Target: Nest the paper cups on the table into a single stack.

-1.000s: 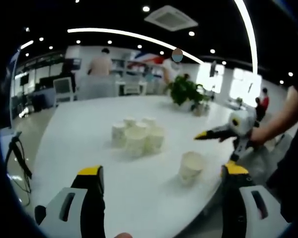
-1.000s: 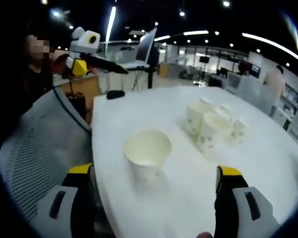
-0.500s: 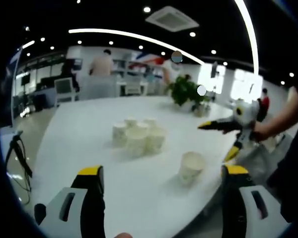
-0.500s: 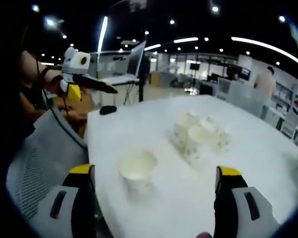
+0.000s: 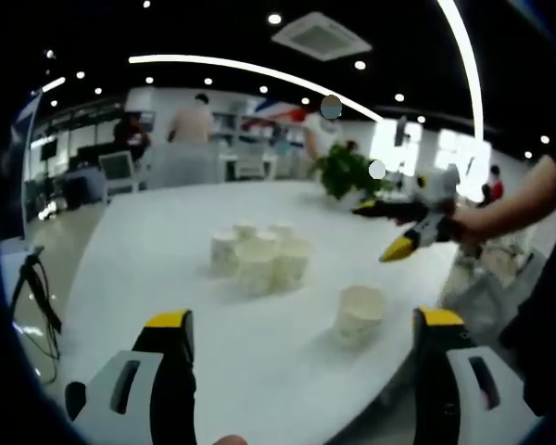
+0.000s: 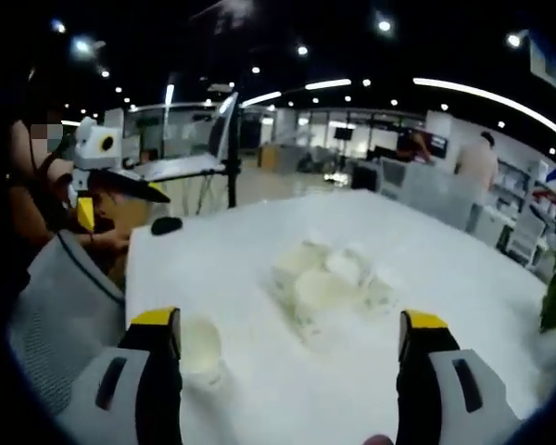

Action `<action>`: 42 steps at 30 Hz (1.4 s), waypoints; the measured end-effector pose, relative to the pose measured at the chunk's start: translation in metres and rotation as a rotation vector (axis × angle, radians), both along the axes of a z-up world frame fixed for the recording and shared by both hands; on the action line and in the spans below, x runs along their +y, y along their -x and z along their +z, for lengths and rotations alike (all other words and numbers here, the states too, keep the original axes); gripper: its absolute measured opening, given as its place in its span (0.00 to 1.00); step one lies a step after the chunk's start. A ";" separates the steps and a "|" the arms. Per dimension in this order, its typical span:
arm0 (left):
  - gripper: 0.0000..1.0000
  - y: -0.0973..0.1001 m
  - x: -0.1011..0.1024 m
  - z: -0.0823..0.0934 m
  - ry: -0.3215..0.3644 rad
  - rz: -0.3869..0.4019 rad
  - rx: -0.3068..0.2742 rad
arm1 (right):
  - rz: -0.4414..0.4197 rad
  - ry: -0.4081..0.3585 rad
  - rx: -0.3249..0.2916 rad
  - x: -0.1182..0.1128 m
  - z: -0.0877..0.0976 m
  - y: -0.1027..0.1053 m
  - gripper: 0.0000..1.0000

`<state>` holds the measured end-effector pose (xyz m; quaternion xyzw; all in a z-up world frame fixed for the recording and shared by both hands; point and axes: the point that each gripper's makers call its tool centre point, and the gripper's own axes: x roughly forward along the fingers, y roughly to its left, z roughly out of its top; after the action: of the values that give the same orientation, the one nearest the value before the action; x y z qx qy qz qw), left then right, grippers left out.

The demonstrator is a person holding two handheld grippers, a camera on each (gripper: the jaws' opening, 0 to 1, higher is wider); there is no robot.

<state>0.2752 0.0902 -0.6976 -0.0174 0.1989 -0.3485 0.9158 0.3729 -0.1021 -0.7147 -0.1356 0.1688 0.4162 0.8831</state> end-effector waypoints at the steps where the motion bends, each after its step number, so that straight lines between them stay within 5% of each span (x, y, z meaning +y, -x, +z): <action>1: 0.97 0.000 0.000 0.000 -0.001 0.001 0.001 | 0.000 0.003 0.003 0.001 -0.001 -0.003 0.95; 16: 0.98 -0.001 0.014 0.000 -0.002 0.023 0.010 | 0.026 0.063 0.052 0.028 -0.026 -0.032 0.84; 42: 0.97 0.009 0.028 -0.007 -0.027 0.084 0.050 | 0.060 0.126 0.113 0.041 -0.075 -0.084 0.61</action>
<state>0.2663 0.1183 -0.7044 -0.0222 0.2256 -0.3065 0.9245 0.4565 -0.0616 -0.7897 -0.1723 0.2400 0.4379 0.8491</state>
